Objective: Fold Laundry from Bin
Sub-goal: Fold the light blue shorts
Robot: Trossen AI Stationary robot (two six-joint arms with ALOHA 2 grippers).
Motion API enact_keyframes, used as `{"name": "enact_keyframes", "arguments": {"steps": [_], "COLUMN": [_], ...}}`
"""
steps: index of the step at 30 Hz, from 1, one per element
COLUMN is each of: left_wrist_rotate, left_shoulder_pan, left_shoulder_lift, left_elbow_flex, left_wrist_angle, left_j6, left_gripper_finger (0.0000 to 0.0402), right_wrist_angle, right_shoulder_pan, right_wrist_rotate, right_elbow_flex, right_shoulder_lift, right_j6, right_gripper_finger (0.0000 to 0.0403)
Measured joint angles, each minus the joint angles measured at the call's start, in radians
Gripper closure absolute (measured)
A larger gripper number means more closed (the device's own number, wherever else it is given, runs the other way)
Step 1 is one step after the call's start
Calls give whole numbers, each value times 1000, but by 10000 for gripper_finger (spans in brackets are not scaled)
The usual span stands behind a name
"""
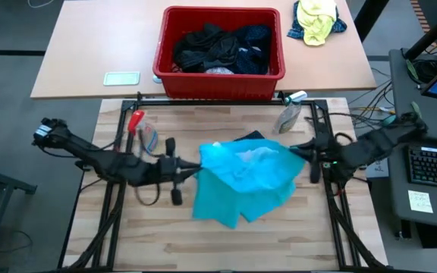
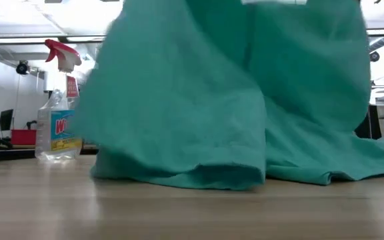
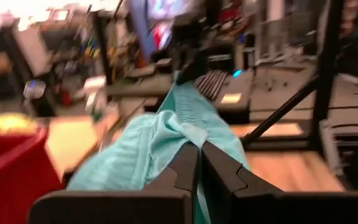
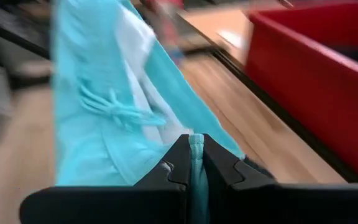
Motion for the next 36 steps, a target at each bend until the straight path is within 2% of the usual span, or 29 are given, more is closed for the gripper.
{"name": "enact_keyframes", "arguments": {"steps": [5, 10, 12, 13, 15, 18, 20, 22, 24, 27, 31, 36], "left_wrist_rotate": [-1, -3, -27, -66, -184, -391, -431, -401, -347, -256, -236, -197], "left_shoulder_pan": [-81, -124, -132, -132, -129, -92, -60, -19, 21, 80, 151, 209], "left_shoulder_lift": [26, 71, 90, 102, 124, 162, 184, 205, 228, 275, 338, 405], "left_elbow_flex": [113, 247, 305, 335, 378, 402, 403, 388, 355, 304, 265, 263], "left_wrist_angle": [-13, -56, -105, -139, -228, -383, -530, -633, -673, -676, -666, -640], "left_j6": [134, 226, 246, 245, 214, 71, -87, -257, -381, -480, -569, -597], "left_gripper_finger": [402, 401, 401, 401, 401, 401, 401, 401, 401, 401, 401, 401], "right_wrist_angle": [152, 321, 303, 271, 170, -11, -137, -239, -299, -329, -332, -330], "right_shoulder_pan": [43, 56, 57, 56, 56, 56, 55, 55, 55, 55, 55, 55], "right_wrist_rotate": [-138, -513, -558, -532, -392, -53, 136, 236, 255, 255, 257, 277], "right_elbow_flex": [72, 136, 177, 201, 247, 298, 309, 308, 291, 253, 193, 136], "right_shoulder_lift": [-26, -2, 14, 18, 29, 42, 46, 47, 47, 55, 76, 102], "right_j6": [-146, -236, -253, -254, -251, -198, -121, -43, 22, 106, 188, 295], "right_gripper_finger": [390, 390, 390, 390, 390, 390, 390, 390, 390, 390, 390, 390]}}
